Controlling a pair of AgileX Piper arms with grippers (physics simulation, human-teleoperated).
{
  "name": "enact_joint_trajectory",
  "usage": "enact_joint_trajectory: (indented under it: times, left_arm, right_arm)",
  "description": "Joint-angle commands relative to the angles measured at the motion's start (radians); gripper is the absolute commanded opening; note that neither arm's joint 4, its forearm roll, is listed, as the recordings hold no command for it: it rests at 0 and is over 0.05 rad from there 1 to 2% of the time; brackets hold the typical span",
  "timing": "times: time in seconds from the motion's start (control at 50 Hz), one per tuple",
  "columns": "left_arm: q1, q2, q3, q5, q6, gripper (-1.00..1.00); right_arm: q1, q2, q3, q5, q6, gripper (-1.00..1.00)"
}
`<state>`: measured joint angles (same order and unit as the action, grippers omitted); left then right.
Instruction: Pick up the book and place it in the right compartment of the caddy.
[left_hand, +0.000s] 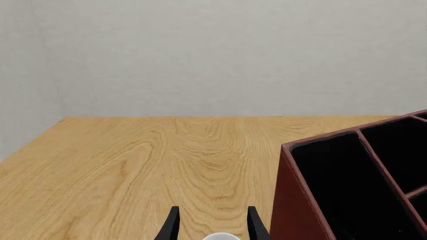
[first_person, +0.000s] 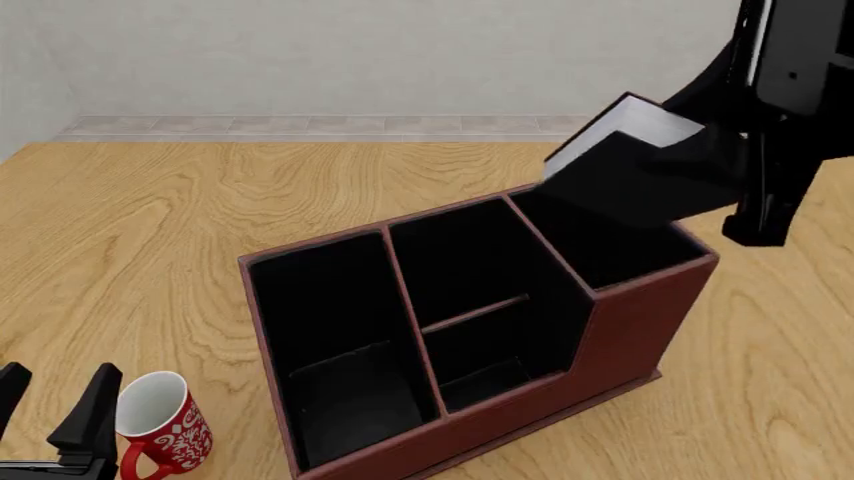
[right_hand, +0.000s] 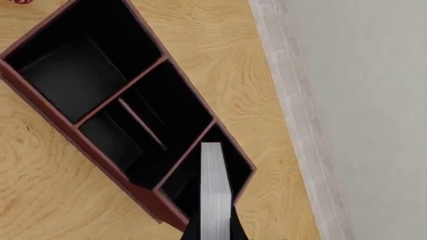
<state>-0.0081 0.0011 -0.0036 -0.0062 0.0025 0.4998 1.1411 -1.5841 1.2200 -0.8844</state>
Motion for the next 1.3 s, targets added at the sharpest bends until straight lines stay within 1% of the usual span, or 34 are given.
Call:
enact_joint_trajectory:
  times: [0.02, 0.18, 0.22, 0.3, 0.36, 0.48, 0.52, 0.56, 0.66, 0.68, 0.74, 0.96, 1.3]
  left_arm:
    - [-0.002, 0.001, 0.001, -0.001, 0.0, 1.0]
    - [-0.002, 0.001, 0.0, 0.0, 0.0, 1.0]
    - [-0.002, 0.001, 0.001, -0.001, 0.0, 1.0]
    - [-0.002, 0.001, 0.002, -0.001, 0.0, 1.0]
    - [-0.002, 0.001, 0.002, -0.001, 0.0, 1.0]
    - [-0.002, 0.001, 0.002, -0.001, 0.0, 1.0]
    - [-0.002, 0.001, 0.002, -0.002, 0.0, 1.0]
    - [-0.002, 0.001, 0.002, -0.001, 0.0, 1.0]
    - [-0.002, 0.001, 0.002, -0.001, 0.0, 1.0]
    - [-0.002, 0.001, 0.002, -0.001, 0.0, 1.0]
    - [-0.002, 0.001, 0.002, -0.001, 0.0, 1.0]
    - [-0.002, 0.001, 0.002, -0.001, 0.0, 1.0]
    - [-0.002, 0.001, 0.002, -0.001, 0.0, 1.0]
  right_arm:
    - [-0.073, 0.04, -0.038, 0.0, 0.024, -1.0]
    - [-0.075, 0.082, -0.051, 0.0, 0.045, -1.0]
    - [-0.091, 0.091, -0.053, 0.0, 0.042, -1.0]
    - [-0.085, 0.101, -0.052, 0.0, 0.053, -1.0]
    - [-0.109, 0.107, -0.047, 0.0, 0.043, -1.0]
    - [-0.116, 0.115, -0.044, 0.0, 0.048, -1.0]
    - [-0.128, 0.117, -0.041, 0.0, 0.042, -1.0]
    - [-0.121, 0.118, -0.035, 0.0, 0.049, -1.0]
    - [-0.142, 0.125, -0.03, 0.0, 0.048, -1.0]
    - [-0.133, 0.126, -0.029, 0.0, 0.058, -1.0]
    - [-0.141, 0.127, -0.029, 0.0, 0.054, -1.0]
    - [-0.141, 0.14, -0.025, 0.0, 0.073, -1.0]
    - [-0.148, 0.158, -0.025, 0.0, 0.086, -1.0]
